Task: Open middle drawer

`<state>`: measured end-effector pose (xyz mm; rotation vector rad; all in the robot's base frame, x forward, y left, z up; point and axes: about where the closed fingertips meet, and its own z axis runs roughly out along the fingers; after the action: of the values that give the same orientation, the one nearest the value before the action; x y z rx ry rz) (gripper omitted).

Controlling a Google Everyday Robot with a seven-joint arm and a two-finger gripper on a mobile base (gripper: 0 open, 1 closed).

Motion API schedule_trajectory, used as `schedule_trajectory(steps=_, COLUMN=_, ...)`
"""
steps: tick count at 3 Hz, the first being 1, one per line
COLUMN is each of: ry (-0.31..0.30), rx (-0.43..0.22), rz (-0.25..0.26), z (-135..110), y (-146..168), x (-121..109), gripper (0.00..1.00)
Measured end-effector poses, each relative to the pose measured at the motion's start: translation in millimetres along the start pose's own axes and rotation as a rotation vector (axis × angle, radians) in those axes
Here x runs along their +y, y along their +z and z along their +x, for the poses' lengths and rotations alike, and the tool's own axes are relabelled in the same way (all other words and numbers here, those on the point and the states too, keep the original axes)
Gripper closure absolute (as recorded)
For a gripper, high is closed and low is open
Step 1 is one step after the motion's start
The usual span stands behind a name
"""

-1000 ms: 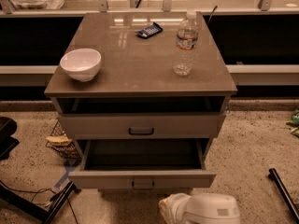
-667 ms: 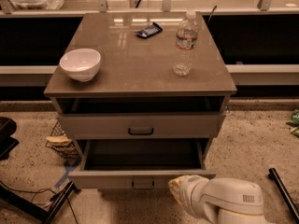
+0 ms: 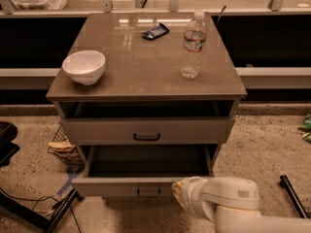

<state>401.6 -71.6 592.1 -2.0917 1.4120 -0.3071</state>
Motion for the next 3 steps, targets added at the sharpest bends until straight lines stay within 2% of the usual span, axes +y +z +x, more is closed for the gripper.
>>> schedule_trajectory(steps=1, ry=0.010, rx=0.010, rz=-0.039, z=1.1, y=46.4, x=-25.0, gripper=1.00)
schedule_trajectory(steps=2, ry=0.020, rx=0.001, rz=-0.078, z=0.6, y=105.5, x=-51.7, gripper=1.00)
schedule_trajectory(steps=3, ry=0.037, rx=-0.001, rz=-0.117, z=7.2, y=150.6, x=-61.8, gripper=1.00)
